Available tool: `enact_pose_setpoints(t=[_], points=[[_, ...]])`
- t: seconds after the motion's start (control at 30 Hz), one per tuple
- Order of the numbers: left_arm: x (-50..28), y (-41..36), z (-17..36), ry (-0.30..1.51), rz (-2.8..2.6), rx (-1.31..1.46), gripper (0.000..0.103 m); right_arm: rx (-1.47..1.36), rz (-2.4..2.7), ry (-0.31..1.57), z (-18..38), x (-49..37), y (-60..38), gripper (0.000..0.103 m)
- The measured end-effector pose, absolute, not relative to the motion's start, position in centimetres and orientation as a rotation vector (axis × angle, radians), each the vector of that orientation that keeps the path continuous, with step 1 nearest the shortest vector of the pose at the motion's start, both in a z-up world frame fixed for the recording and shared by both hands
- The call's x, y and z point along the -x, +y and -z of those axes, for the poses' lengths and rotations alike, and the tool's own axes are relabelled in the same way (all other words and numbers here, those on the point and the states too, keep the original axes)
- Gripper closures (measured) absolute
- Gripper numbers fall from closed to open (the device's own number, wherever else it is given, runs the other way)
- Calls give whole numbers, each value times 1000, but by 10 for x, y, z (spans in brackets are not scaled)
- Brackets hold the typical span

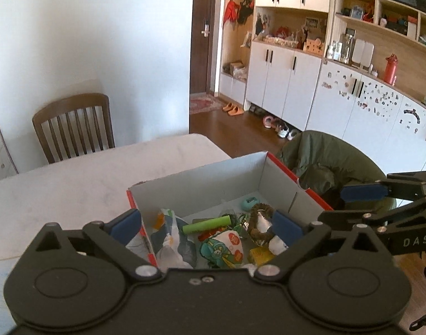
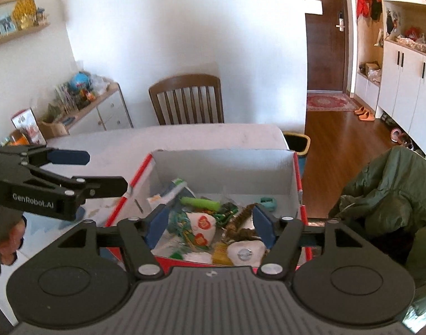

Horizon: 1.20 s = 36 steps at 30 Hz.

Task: Organize objects
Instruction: 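Withdraw both tools from the shoebox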

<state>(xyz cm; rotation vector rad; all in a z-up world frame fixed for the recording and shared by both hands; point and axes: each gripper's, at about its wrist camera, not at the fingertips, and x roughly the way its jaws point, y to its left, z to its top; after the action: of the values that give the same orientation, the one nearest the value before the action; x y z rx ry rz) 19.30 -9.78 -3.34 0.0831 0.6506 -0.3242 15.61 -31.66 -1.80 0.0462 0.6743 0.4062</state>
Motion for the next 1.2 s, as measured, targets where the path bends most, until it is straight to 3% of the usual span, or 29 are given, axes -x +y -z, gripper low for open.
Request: enact_pose_setpoints(t=[0.27, 1.2], points=[[-172, -87, 24, 604, 324, -64, 1, -102, -423, 609, 4, -135, -313, 18], [-148, -54, 33, 589, 333, 1, 1, -130, -392, 575, 4, -104, -281, 17]])
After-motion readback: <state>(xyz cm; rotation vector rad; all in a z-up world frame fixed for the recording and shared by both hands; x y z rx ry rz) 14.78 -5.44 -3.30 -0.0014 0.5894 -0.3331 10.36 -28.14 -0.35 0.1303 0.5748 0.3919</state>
